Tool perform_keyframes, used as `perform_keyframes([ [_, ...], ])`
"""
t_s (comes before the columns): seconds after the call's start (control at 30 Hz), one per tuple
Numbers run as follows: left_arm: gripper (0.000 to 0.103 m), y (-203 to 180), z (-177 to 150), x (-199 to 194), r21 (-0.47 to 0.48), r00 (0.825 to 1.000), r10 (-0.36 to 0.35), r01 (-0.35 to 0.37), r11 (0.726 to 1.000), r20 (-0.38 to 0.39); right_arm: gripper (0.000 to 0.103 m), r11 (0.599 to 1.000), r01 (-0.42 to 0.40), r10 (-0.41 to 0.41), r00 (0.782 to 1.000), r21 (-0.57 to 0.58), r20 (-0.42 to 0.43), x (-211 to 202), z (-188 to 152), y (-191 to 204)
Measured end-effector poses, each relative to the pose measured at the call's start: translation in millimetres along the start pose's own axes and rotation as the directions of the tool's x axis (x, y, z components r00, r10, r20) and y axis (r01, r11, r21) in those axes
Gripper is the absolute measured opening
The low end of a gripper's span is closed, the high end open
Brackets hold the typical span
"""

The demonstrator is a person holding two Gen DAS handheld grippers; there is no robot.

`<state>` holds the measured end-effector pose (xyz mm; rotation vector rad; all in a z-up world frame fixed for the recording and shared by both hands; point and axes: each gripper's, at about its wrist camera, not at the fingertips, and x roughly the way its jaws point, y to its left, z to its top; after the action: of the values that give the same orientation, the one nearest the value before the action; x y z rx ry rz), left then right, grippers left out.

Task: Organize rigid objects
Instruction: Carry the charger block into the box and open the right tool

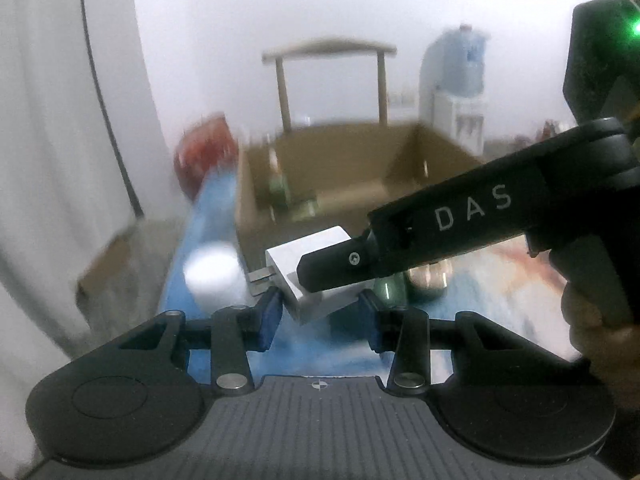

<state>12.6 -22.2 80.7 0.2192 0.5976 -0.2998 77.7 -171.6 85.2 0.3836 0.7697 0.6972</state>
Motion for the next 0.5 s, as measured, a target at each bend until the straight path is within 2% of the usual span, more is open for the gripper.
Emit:
perform_keyframes([
  [0.13, 0.041, -1, 45, 19, 0.031, 0.999, 0.004, -0.005, 1.000, 0.047, 0.046, 0.999, 0.030, -0.028, 0.998, -0.044, 0.052, 0, 48, -1],
  [0.23, 0.041, 6, 78, 50, 0.011, 0.999, -0.036, 0.036, 0.999, 0.000, 0.046, 0.999, 0.049, -0.049, 0.999, -0.005, 0.017, 16, 85, -25],
  [0.37, 0.041, 22, 109, 117, -0.050, 0.982, -0.118, 0.112, 0.992, -0.147, 0.046, 0.992, 0.083, -0.072, 0.992, 0.098, -0.104, 53, 122, -76],
  [0.5, 0.041, 29, 116, 180, -0.098, 0.937, -0.155, 0.131, 0.987, -0.314, 0.046, 0.976, 0.137, -0.095, 0.967, 0.171, -0.235, 96, 140, -119],
])
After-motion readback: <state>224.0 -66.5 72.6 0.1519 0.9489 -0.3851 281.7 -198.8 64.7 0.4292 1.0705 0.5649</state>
